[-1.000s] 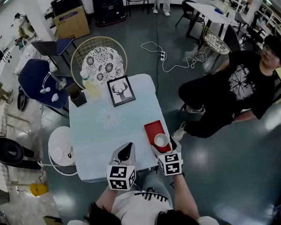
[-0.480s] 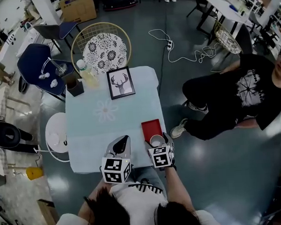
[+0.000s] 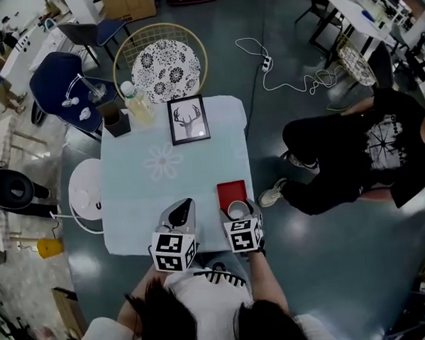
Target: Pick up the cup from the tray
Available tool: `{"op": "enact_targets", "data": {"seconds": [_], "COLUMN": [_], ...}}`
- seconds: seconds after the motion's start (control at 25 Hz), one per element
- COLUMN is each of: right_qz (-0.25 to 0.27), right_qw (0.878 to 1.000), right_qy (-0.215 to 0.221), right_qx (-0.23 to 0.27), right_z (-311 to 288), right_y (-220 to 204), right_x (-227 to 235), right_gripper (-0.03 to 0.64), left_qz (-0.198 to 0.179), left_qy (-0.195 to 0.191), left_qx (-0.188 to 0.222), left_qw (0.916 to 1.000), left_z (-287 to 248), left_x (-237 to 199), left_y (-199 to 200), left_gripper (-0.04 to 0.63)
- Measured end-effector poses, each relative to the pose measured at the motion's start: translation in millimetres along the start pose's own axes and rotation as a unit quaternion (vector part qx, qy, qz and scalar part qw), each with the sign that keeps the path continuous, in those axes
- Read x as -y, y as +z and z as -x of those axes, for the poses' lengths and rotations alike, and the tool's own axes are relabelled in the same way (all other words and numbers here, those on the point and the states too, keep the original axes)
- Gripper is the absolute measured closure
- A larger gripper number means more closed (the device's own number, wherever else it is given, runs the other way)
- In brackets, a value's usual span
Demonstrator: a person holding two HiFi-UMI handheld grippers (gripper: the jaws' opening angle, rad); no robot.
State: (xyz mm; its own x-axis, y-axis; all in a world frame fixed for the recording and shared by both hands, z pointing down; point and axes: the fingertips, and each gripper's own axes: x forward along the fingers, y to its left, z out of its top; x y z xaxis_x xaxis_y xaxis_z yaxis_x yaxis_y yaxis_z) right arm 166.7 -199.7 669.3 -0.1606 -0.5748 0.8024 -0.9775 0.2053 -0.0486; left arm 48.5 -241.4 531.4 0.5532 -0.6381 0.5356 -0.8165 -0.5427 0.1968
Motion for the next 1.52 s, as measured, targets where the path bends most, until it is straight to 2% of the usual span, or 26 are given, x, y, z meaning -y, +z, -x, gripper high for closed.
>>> {"op": "enact_targets", "data": {"seconds": [0.2,0.32,0.52,0.76,0.96,1.16,1.32,1.52], "right_qz": [0.103,0.141,0.196,0.228,0.258,0.255,0.213,0.183], "right_qw": [0.992,0.985,0.969,0.957,0.950,0.951,0.959,0.962], "right_qy": [0.063,0.100,0.152,0.177,0.176,0.171,0.187,0.203], "right_qx": [0.020,0.014,-0.006,-0.022,-0.033,-0.027,-0.019,0.015], "right_z": [-13.8,-32.2,-61.5,-82.3,-95.3,-96.6,-91.4,-72.4], "right_y": [53.8,74.3,86.6,82.6,75.7,77.5,84.7,104.2], "right_x": [-44.2,-73.1,-116.6,-139.8,-147.7,-148.5,-149.7,-147.3], "right_gripper": [0.241,0.241,0.242,0.244,0.244,0.226,0.213,0.198], "left_qz": [0.014,0.032,0.083,0.121,0.133,0.138,0.133,0.129], "left_qy": [0.031,0.061,0.125,0.165,0.182,0.188,0.184,0.180], "left_qx": [0.001,0.007,0.024,0.029,0.023,0.020,0.017,0.021], "left_qw": [0.9994,0.9976,0.9884,0.9784,0.9741,0.9724,0.9737,0.9750], "left_z": [0.3,5.6,15.9,22.6,27.1,31.4,29.3,27.3], "left_x": [-11.5,-24.5,-60.6,-83.4,-94.4,-99.8,-102.6,-104.4], "left_y": [-3.5,-2.9,-2.9,-11.4,-22.5,-25.6,-26.3,-23.3], "left_gripper": [0.594,0.594,0.594,0.594,0.594,0.594,0.594,0.594]}}
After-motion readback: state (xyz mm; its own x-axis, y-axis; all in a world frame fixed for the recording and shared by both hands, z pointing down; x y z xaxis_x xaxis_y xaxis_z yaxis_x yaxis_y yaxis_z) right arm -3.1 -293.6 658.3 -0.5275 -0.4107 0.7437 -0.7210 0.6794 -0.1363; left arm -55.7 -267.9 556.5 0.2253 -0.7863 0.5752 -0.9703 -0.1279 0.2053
